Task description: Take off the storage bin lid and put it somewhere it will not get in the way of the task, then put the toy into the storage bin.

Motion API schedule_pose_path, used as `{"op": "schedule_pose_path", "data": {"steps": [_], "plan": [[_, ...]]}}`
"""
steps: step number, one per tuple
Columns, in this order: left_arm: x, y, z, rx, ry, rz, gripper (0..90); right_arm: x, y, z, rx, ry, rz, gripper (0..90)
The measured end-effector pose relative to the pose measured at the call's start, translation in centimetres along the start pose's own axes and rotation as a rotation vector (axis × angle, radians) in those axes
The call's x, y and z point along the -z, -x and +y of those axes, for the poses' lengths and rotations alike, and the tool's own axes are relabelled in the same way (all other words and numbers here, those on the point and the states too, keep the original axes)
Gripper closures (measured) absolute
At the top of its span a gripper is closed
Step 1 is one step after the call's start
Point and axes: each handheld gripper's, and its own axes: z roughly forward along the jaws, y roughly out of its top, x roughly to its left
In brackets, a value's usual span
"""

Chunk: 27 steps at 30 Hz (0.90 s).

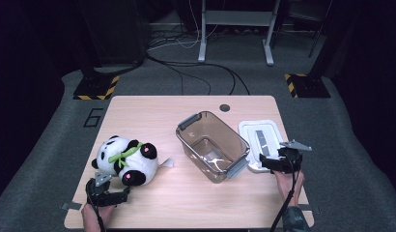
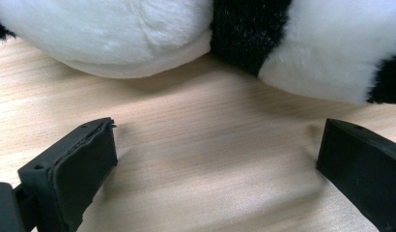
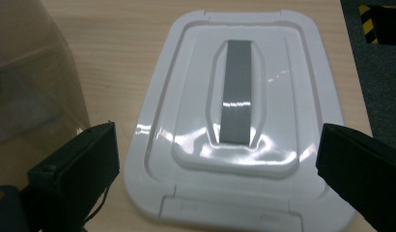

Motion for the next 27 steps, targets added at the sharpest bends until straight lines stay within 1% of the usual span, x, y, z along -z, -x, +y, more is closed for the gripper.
{"op": "schedule_pose_path", "data": {"steps": [2, 3, 5, 7, 8, 12, 14, 16, 22, 23, 25, 26, 27], "plan": [[0.0, 0.0, 0.0, -0.002, 0.001, 0.001, 0.0, 0.7, 0.1, -1.2, -0.003, 0.002, 0.001, 0.1], [0.0, 0.0, 0.0, 0.001, -0.001, 0.000, 0.0, 1.2, 0.2, -1.9, -0.001, 0.004, -0.012, 0.1], [0.0, 0.0, 0.0, -0.003, 0.003, 0.001, 0.0, 2.0, 0.7, -3.6, -0.030, 0.014, -0.017, 0.0], [0.0, 0.0, 0.0, -0.001, 0.000, 0.000, 0.0, 2.7, 1.2, -4.9, -0.038, 0.020, -0.025, 0.0], [0.0, 0.0, 0.0, -0.002, 0.002, 0.000, 0.0, 2.8, 1.4, -5.4, -0.034, 0.022, -0.032, 0.0], [0.0, 0.0, 0.0, -0.002, 0.002, 0.000, 0.0, 2.7, 2.1, -7.0, -0.045, -0.003, -0.046, 0.0], [0.0, 0.0, 0.0, 0.000, -0.004, -0.003, 0.0, 2.7, 2.2, -7.5, -0.038, -0.011, -0.064, 0.0], [0.0, 0.0, 0.0, 0.001, -0.001, -0.001, 0.0, 2.5, 2.3, -7.9, -0.036, -0.024, -0.070, 0.0], [0.0, 0.0, 0.0, -0.004, 0.001, -0.003, 0.0, 1.9, 2.4, -8.3, -0.017, -0.022, -0.075, 0.0], [0.0, -0.1, 0.0, -0.006, -0.002, -0.005, 0.0, 1.7, 2.4, -8.3, -0.007, -0.035, -0.071, 0.0], [0.0, 0.0, 0.0, -0.005, -0.001, -0.002, 0.0, 1.7, 2.2, -8.2, 0.021, -0.030, -0.079, 0.0], [0.0, 0.0, 0.0, -0.003, -0.001, -0.003, 0.0, 1.5, 2.2, -8.3, 0.025, -0.042, -0.079, 0.0], [0.0, 0.0, 0.0, -0.008, 0.004, 0.000, 0.1, 1.5, 2.2, -8.3, 0.025, -0.041, -0.077, 0.0]]}}
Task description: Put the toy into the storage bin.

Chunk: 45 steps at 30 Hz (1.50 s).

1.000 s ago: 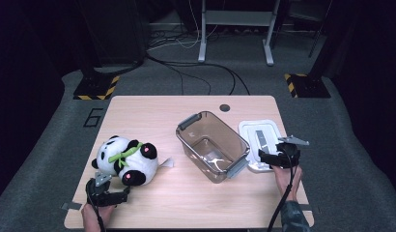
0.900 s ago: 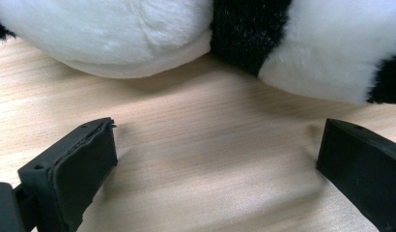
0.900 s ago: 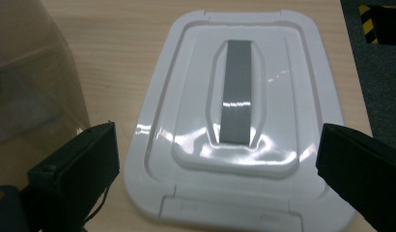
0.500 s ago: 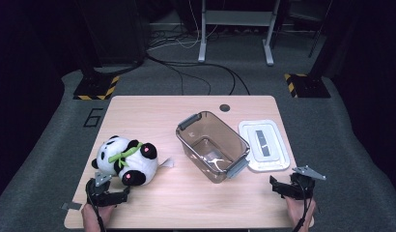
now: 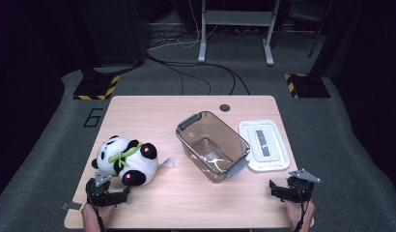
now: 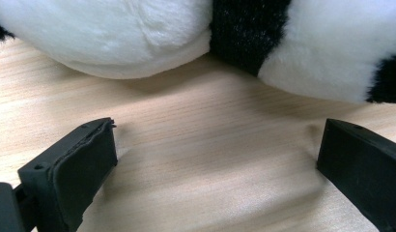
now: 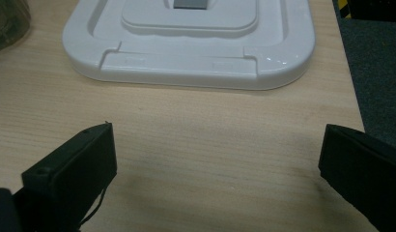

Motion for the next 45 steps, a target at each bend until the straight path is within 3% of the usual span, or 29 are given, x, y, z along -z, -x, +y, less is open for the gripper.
{"op": "schedule_pose_path", "data": {"steps": [3, 8, 11, 21, 25, 30, 37, 45], "plan": [[0.1, 0.0, 0.0, -0.003, -0.002, 0.000, 0.1, -0.1, 0.0, 0.0, -0.001, -0.013, -0.001, 0.0], [0.1, 0.1, 0.0, -0.018, -0.001, -0.013, 0.0, -0.4, -0.5, 0.0, 0.038, -0.044, -0.013, 0.0], [0.4, 0.3, -0.1, -0.023, 0.002, -0.026, 0.0, -0.5, -0.4, 0.0, 0.032, -0.049, -0.007, 0.0], [3.3, 0.3, 1.3, -0.015, 0.045, -0.074, 0.0, -0.5, -0.3, 0.0, 0.024, -0.048, -0.010, 0.0], [4.3, 0.1, 2.3, 0.012, 0.049, -0.117, 0.0, -0.5, -0.3, 0.1, 0.023, -0.048, -0.011, 0.0], [6.3, 0.2, 4.2, -0.007, 0.105, -0.107, 0.0, -0.5, -0.3, 0.1, 0.023, -0.048, -0.011, 0.0], [8.4, 0.2, 8.2, -0.049, 0.173, -0.101, 0.0, -0.5, -0.3, 0.1, 0.023, -0.048, -0.012, 0.0], [7.2, 0.9, 11.6, -0.107, 0.138, -0.106, 0.0, -0.5, -0.3, 0.1, 0.024, -0.047, -0.011, 0.0]]}}
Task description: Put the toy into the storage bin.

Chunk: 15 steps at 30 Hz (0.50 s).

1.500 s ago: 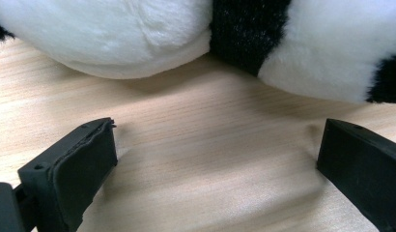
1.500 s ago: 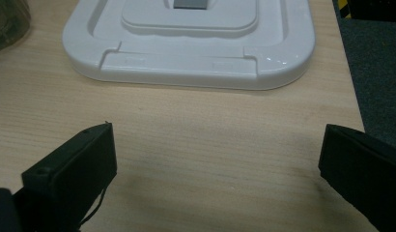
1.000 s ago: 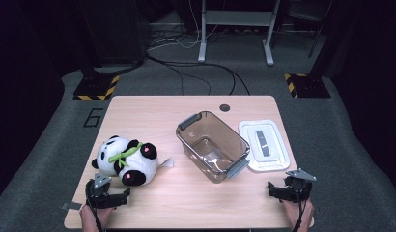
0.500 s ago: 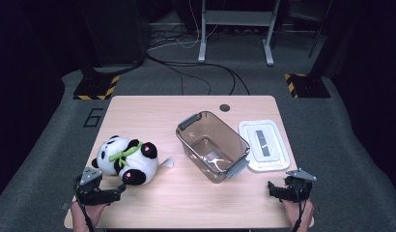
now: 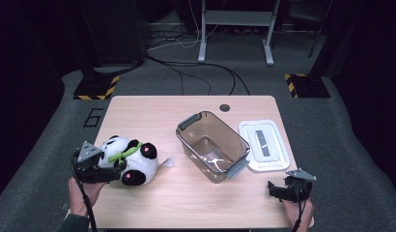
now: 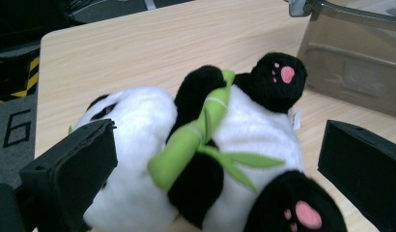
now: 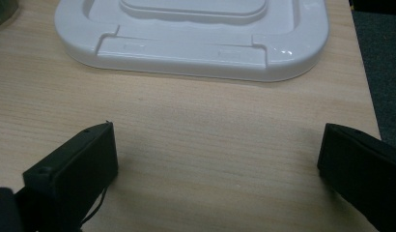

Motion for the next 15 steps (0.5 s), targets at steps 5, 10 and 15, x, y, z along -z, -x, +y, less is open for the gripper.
{"op": "schedule_pose_path", "data": {"steps": [5, 10, 15], "plan": [[-2.9, -0.4, 0.9, 0.002, -0.068, -0.007, 0.0, 0.0, 0.0, 0.0, -0.001, 0.001, 0.000, 0.1], [-5.0, -0.6, 1.1, -0.005, -0.117, -0.009, 10.2, 0.0, 0.0, 0.0, -0.001, 0.001, 0.000, 0.2], [-6.5, -1.0, 0.5, 0.001, -0.161, -0.064, 25.8, 0.0, 0.0, 0.0, -0.001, 0.002, 0.000, 0.3]]}}
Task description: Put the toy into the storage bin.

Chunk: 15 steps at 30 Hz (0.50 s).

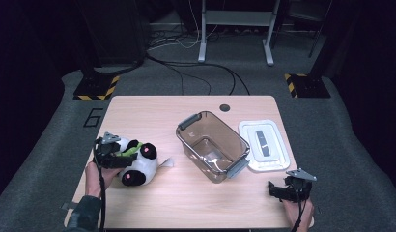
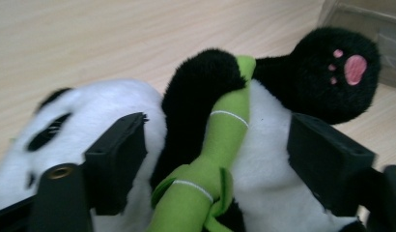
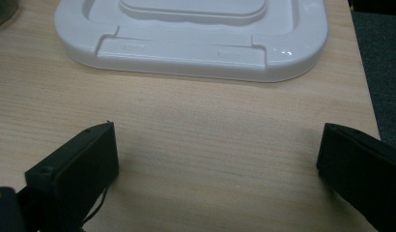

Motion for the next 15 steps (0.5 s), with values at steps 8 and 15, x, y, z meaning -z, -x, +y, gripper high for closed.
{"op": "schedule_pose_path", "data": {"steps": [8, 15], "plan": [[-1.2, -0.4, -0.5, 0.022, -0.041, -0.051, 50.3, 0.0, 0.0, 0.0, 0.000, 0.003, 0.000, 1.0], [-1.3, -0.5, -0.9, 0.073, -0.009, -0.082, 67.5, 0.0, 0.0, 0.0, 0.000, 0.004, 0.000, 1.6]]}}
